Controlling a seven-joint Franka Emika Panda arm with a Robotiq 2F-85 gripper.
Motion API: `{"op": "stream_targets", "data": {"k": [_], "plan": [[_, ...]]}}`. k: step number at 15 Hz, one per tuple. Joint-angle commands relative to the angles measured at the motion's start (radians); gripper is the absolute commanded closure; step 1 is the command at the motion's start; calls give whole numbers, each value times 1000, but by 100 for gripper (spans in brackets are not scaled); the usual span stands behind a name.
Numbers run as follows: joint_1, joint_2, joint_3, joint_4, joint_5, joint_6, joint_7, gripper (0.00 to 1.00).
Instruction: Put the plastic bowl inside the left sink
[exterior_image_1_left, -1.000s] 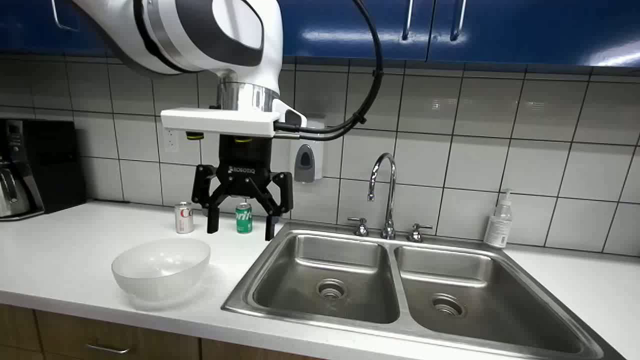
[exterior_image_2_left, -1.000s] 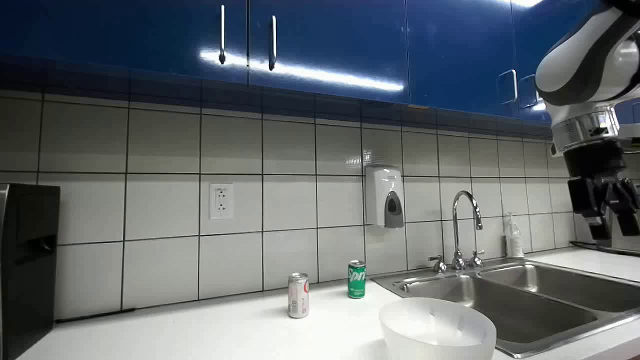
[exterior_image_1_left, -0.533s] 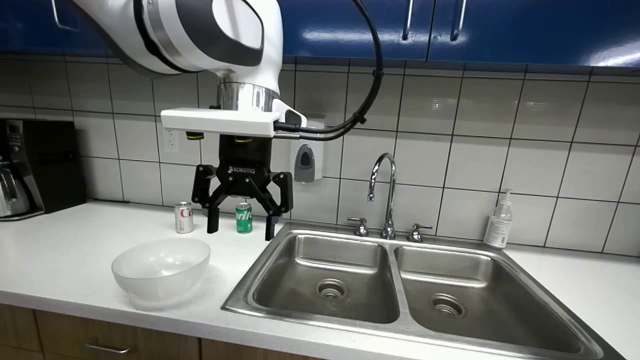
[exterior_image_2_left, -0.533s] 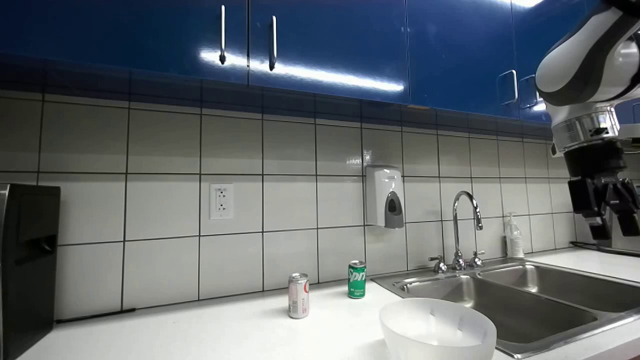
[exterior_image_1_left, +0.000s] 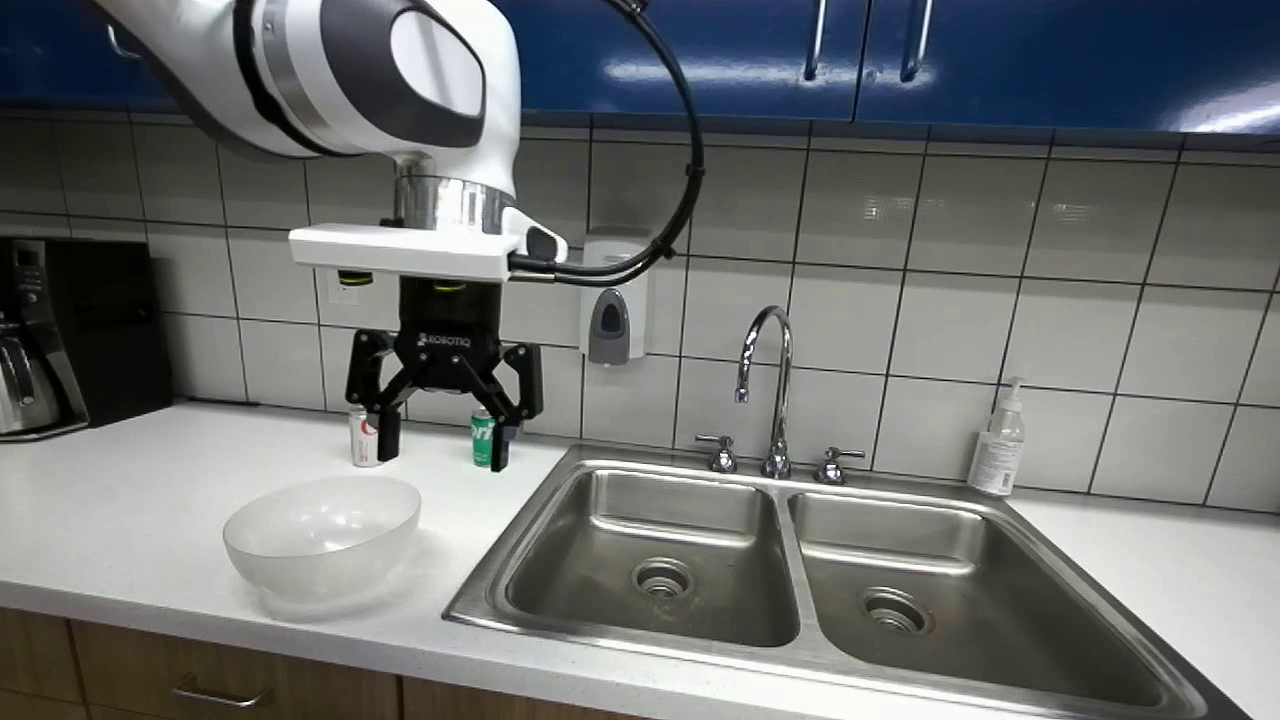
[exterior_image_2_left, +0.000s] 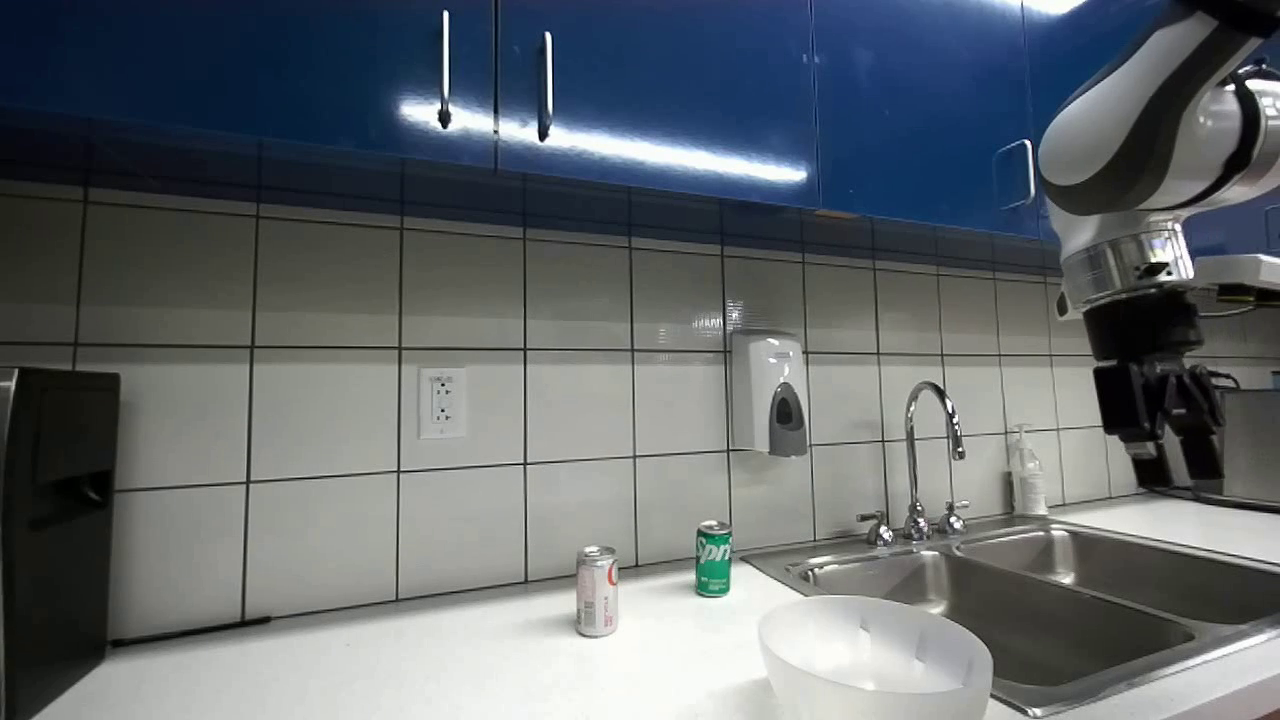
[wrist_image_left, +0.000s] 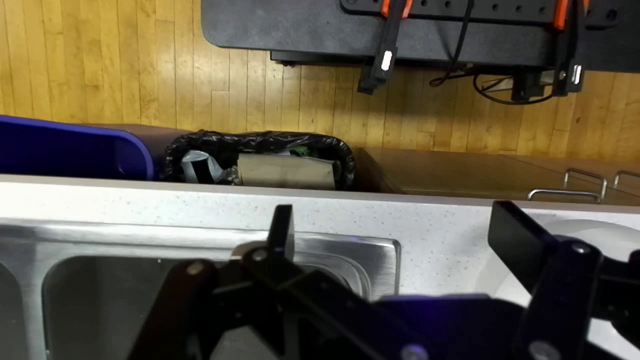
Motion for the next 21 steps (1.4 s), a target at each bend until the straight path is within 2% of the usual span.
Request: {"op": "stream_targets", "data": {"k": [1, 10, 16, 21], "plan": [[58, 3, 59, -33, 47, 56, -7, 0], [207, 60, 195, -77, 149, 172, 37, 0], [296, 48, 302, -131, 235, 211, 137, 0], [378, 88, 382, -105, 321, 219, 222, 0]]}}
